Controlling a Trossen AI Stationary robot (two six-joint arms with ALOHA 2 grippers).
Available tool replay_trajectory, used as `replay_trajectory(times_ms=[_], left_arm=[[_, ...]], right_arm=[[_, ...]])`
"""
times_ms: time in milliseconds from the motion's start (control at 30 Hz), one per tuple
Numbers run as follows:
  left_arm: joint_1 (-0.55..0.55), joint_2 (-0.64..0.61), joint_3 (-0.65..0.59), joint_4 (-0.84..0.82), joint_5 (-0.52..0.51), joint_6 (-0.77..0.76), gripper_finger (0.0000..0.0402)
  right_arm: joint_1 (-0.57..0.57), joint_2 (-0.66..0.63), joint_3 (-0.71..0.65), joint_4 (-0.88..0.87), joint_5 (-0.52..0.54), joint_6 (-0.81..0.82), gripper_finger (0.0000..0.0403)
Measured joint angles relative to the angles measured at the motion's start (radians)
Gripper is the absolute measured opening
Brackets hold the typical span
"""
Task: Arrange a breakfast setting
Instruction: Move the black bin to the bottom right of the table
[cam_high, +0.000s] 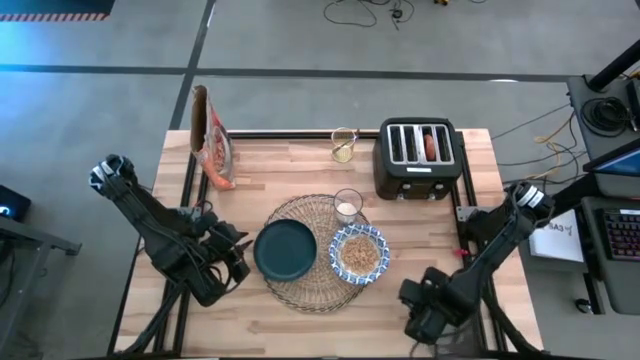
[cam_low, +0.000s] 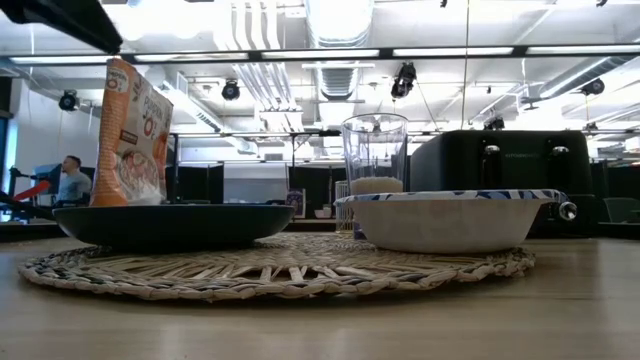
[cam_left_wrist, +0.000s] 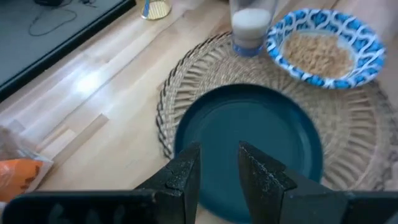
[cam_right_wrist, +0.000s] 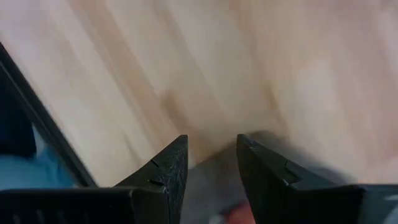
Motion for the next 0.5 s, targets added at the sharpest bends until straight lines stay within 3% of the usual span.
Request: replay_trajectory(times_ms=[200, 500], left_arm=[[0.0, 0.0, 0.032, -0.001, -0.061, 0.019, 0.0088], [0.0, 0.0, 0.104, -0.008, -0.166, 0.102, 0.0088]], right_arm=[[0.064, 0.002, -0.014, 0.001, -0.091, 0.055, 0.0128], [0.085, -0.025, 0.056, -0.024, -0.036, 0.031, 0.0128]])
